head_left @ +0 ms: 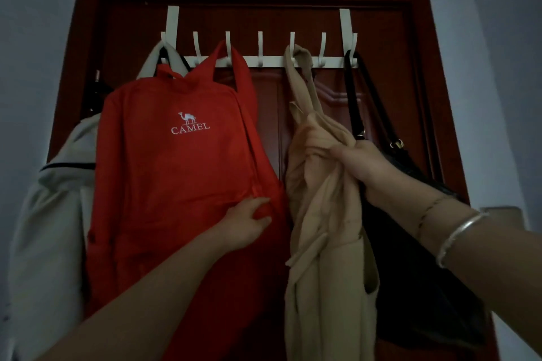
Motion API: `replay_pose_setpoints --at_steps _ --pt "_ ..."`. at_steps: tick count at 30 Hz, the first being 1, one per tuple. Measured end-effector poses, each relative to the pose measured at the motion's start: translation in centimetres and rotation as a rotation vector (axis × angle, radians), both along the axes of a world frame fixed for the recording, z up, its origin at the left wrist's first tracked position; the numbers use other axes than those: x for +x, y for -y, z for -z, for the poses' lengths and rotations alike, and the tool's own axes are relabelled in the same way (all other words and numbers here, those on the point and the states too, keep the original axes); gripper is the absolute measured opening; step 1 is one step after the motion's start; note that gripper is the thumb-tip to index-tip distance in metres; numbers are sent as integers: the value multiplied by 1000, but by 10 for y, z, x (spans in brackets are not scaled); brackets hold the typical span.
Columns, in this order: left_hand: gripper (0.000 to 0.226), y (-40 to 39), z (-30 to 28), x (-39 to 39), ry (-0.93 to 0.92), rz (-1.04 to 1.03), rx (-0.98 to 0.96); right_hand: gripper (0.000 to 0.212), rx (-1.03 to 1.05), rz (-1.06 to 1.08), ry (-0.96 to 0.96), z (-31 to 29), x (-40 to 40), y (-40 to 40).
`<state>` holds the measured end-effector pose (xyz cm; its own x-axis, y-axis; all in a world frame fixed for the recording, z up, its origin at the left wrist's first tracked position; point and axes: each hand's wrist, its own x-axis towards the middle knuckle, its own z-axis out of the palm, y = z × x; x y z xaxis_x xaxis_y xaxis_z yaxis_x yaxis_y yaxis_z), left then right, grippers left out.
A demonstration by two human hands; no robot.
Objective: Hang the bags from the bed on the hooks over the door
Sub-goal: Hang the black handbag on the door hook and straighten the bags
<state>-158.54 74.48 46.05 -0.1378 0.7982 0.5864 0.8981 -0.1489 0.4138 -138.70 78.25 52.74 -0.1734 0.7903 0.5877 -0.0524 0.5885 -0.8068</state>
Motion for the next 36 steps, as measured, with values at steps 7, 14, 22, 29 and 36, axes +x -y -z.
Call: replay_pose_setpoints --at_steps 7,14,22,29,36 --pt "57 -12 -1 -5 245 15 -35 44 -14 -62 -65 -30 35 10" --pt "33 8 -1 -10 670 351 97 44 37 -51 31 -29 48 0" --pt "22 76 -28 -27 594 57 433 53 -100 -274 -54 -3 13 -22" --pt "43 96 -31 -19 134 -556 612 71 80 -95 288 38 -29 -46" --pt "44 67 -26 50 -350 -1066 402 69 657 257 1066 67 3 -75"
